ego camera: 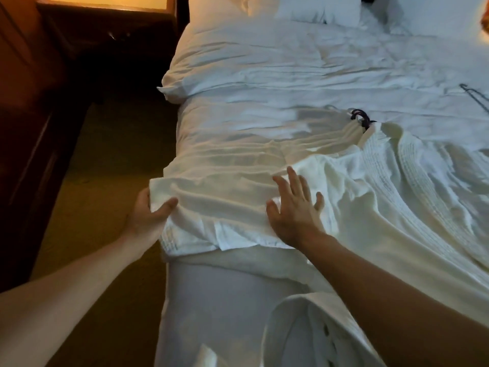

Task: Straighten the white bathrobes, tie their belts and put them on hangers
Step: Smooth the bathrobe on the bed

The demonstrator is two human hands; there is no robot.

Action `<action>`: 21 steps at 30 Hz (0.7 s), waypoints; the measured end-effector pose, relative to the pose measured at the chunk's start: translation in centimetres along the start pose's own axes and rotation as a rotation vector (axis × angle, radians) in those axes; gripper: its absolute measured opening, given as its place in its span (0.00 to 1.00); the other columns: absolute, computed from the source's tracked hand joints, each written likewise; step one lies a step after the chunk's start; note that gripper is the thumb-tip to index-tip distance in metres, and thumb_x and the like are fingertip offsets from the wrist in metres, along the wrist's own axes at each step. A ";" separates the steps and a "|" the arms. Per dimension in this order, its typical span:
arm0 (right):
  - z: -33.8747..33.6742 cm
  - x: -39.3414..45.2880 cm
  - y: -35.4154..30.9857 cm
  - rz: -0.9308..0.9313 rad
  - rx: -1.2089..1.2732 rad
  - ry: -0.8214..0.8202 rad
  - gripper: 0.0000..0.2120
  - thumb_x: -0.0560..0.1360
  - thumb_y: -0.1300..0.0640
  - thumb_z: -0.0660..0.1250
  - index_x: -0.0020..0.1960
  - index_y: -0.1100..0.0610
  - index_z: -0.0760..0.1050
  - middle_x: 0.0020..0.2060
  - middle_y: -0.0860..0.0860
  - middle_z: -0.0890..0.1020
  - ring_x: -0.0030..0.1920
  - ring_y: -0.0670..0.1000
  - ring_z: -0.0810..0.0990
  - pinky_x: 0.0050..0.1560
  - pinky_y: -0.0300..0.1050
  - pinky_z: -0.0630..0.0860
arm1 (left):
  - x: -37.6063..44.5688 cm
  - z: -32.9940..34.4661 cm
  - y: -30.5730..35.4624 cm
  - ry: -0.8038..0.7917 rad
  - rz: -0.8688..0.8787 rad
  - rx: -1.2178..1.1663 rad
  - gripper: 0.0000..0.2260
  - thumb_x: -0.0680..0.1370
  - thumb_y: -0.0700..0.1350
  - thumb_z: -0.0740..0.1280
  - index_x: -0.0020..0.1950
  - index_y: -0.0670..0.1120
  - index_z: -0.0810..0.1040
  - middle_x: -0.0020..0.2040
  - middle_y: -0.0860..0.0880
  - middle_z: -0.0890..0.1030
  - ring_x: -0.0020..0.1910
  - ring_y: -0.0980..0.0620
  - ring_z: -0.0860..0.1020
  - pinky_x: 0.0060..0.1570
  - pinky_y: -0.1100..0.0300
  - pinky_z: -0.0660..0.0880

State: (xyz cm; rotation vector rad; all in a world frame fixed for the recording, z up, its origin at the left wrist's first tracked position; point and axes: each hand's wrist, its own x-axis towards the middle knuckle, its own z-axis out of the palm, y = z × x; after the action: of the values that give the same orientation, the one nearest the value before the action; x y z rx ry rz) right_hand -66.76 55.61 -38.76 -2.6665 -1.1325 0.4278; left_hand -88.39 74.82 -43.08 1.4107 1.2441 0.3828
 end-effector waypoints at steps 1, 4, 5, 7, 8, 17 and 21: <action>0.4 -0.3 -0.8 -0.034 -0.010 -0.024 0.26 0.82 0.43 0.54 0.79 0.42 0.52 0.82 0.44 0.40 0.82 0.51 0.41 0.77 0.68 0.41 | -0.1 -0.1 -0.2 0.010 0.061 0.047 0.23 0.80 0.51 0.69 0.74 0.53 0.67 0.60 0.53 0.77 0.55 0.51 0.78 0.46 0.54 0.79; 1.8 -2.0 -2.5 -0.159 -0.059 -0.060 0.35 0.79 0.32 0.52 0.81 0.41 0.45 0.79 0.45 0.30 0.81 0.51 0.36 0.76 0.66 0.36 | -0.1 0.0 -0.7 0.058 0.100 0.051 0.24 0.82 0.47 0.65 0.76 0.58 0.62 0.62 0.51 0.75 0.57 0.47 0.78 0.51 0.43 0.80; 2.3 -2.6 -2.7 -0.214 -0.097 -0.058 0.39 0.76 0.29 0.54 0.81 0.41 0.43 0.79 0.46 0.28 0.81 0.51 0.36 0.76 0.66 0.36 | 0.0 -0.1 -0.7 0.086 0.107 0.054 0.24 0.83 0.46 0.64 0.76 0.59 0.61 0.63 0.51 0.75 0.56 0.47 0.77 0.49 0.45 0.80; 3.2 -3.6 -2.7 -0.317 -0.213 -0.054 0.46 0.72 0.28 0.60 0.81 0.40 0.42 0.79 0.49 0.28 0.81 0.55 0.37 0.76 0.70 0.41 | 0.5 -0.5 -0.6 0.152 0.127 0.088 0.25 0.83 0.45 0.62 0.78 0.58 0.58 0.63 0.52 0.73 0.54 0.48 0.76 0.42 0.51 0.78; 3.6 -3.9 -2.4 -0.347 -0.274 -0.053 0.47 0.71 0.29 0.63 0.81 0.40 0.42 0.79 0.50 0.29 0.81 0.57 0.38 0.76 0.72 0.44 | 0.7 -1.1 -0.5 0.180 0.116 0.115 0.27 0.83 0.45 0.62 0.79 0.58 0.56 0.62 0.52 0.72 0.53 0.48 0.76 0.39 0.54 0.76; 4.5 -4.4 -2.0 -0.203 -0.326 -0.261 0.47 0.64 0.29 0.42 0.79 0.39 0.30 0.79 0.45 0.29 0.79 0.58 0.28 0.74 0.71 0.35 | 0.8 -2.5 -3.0 0.139 -0.176 0.136 0.29 0.82 0.49 0.66 0.79 0.53 0.57 0.72 0.40 0.71 0.61 0.36 0.77 0.50 0.38 0.79; 4.8 -4.2 -1.8 -0.223 -0.285 -0.313 0.45 0.68 0.29 0.46 0.78 0.38 0.28 0.77 0.44 0.26 0.77 0.57 0.24 0.74 0.72 0.33 | 0.9 -2.3 -3.3 0.060 -0.229 0.136 0.34 0.79 0.45 0.71 0.80 0.51 0.56 0.73 0.40 0.70 0.65 0.35 0.74 0.55 0.36 0.76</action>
State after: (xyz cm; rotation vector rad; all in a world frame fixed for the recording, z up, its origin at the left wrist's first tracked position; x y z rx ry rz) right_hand -72.39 54.15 -41.90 -2.7255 -1.6775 0.7084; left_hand -91.36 76.01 -45.62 1.3600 1.4865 0.1873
